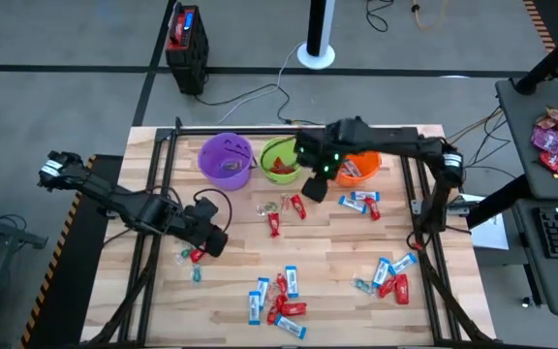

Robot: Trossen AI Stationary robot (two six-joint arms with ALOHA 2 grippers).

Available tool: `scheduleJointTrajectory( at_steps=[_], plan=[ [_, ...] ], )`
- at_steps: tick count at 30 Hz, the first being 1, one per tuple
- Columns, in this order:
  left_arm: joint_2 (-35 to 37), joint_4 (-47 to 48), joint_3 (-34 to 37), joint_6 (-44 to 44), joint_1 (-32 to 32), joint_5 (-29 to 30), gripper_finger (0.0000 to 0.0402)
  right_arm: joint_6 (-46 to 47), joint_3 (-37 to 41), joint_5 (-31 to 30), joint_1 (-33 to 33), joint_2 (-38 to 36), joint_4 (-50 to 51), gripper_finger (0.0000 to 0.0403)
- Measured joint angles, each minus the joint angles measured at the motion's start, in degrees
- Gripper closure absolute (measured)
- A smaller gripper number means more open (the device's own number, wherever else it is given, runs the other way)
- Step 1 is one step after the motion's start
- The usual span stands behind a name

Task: Sort candy by brand, put in halloween buckets
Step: Put the red chocolate bar into the green bucket

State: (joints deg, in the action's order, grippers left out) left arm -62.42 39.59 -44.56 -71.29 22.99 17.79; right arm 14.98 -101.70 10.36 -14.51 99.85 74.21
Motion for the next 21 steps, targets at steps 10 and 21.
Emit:
scheduleJointTrajectory(
  at_steps=[10, 21],
  plan=[
    [-1.34, 3.57, -2.81, 3.98, -0.10, 1.22, 0.0278, 13.41, 20.64, -7.97, 7.61, 0.70, -28.95, 0.0218],
    [-0.87, 7.64, -2.81, 5.32, -0.10, 0.71, 0.0278, 15.14, 22.78, -10.53, 7.57, 11.73, -31.68, 0.0218]
  ],
)
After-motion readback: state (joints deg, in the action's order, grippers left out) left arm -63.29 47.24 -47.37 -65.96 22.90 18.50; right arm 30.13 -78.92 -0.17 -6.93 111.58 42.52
